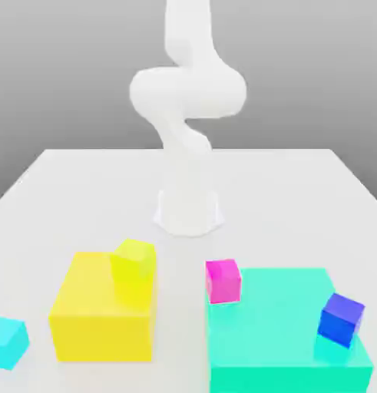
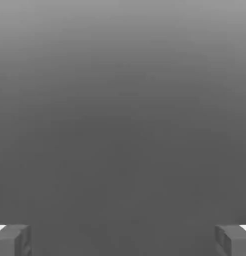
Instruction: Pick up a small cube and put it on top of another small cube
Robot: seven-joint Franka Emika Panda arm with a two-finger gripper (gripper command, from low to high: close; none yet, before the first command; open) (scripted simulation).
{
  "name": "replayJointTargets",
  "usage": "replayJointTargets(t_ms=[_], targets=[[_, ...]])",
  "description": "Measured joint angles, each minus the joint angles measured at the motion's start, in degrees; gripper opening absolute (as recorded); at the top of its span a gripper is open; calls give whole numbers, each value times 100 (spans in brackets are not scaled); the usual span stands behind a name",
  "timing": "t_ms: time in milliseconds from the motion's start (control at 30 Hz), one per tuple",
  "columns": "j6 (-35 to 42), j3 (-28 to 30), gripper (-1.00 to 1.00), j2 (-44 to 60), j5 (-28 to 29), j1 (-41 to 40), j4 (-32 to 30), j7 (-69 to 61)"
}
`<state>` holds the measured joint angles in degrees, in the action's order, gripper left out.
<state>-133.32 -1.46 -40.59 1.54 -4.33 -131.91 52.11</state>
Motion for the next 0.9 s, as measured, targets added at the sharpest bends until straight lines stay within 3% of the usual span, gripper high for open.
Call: replayJointTargets(t_ms=[300, 567, 733, 900], targets=[[-546, -290, 0, 1921, 627, -1344, -43, 2328], [-1036, -40, 0, 3579, 942, -2118, -85, 4193], [-1386, 157, 0, 4577, 730, -2533, -126, 5071], [-1747, 314, 0, 5532, 79, -2804, -174, 5637]])
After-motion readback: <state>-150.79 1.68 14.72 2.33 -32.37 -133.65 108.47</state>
